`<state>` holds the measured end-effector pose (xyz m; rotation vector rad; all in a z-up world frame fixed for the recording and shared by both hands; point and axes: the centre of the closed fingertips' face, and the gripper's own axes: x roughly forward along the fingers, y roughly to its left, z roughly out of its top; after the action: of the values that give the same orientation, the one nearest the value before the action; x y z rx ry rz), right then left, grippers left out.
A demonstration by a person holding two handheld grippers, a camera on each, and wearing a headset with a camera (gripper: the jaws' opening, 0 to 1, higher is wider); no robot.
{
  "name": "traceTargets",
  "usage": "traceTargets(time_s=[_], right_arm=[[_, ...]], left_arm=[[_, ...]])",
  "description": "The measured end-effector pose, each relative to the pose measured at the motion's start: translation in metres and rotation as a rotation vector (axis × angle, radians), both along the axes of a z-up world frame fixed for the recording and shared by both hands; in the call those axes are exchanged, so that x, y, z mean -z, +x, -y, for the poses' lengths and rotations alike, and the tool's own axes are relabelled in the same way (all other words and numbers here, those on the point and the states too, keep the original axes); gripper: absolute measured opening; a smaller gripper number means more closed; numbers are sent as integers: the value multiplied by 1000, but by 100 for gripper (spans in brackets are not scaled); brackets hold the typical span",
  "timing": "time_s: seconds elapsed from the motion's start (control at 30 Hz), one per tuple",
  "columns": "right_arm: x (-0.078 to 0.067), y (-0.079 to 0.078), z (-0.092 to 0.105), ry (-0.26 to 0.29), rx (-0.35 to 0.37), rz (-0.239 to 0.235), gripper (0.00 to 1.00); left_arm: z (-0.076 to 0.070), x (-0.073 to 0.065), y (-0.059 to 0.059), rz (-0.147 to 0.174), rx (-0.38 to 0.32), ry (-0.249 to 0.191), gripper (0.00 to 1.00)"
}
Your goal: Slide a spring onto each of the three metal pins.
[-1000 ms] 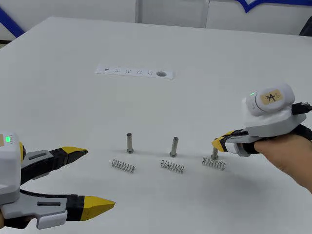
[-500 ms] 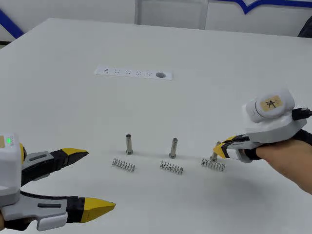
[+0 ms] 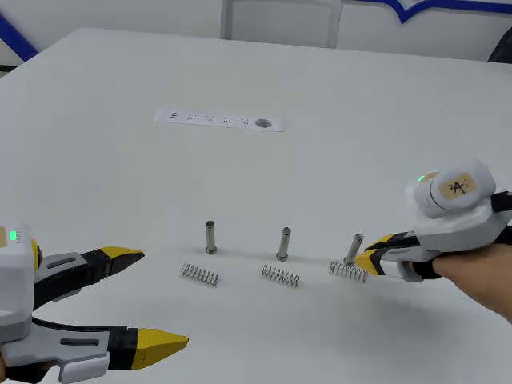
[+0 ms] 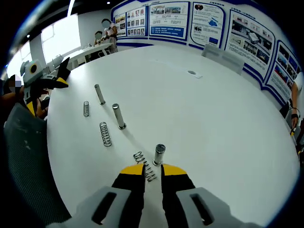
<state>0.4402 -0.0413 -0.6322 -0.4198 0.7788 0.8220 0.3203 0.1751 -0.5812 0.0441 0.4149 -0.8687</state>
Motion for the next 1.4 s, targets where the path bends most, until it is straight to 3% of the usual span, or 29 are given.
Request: traceTargets(time_s=[0.4, 0.77, 1.27, 1.4], right_arm=[[5, -14, -28, -18, -156, 8, 14], [18, -3, -38, -114, -251, 41, 14], [28, -12, -32, -159, -266, -18, 13], [29, -18, -32, -151, -244, -59, 12]], left_arm=[[2, 1, 0, -5, 4, 3, 81], [0, 1, -1, -5, -6, 4, 81], [-2, 3, -2, -12, -21, 0, 80], [-2, 3, -2, -12, -19, -1, 80]])
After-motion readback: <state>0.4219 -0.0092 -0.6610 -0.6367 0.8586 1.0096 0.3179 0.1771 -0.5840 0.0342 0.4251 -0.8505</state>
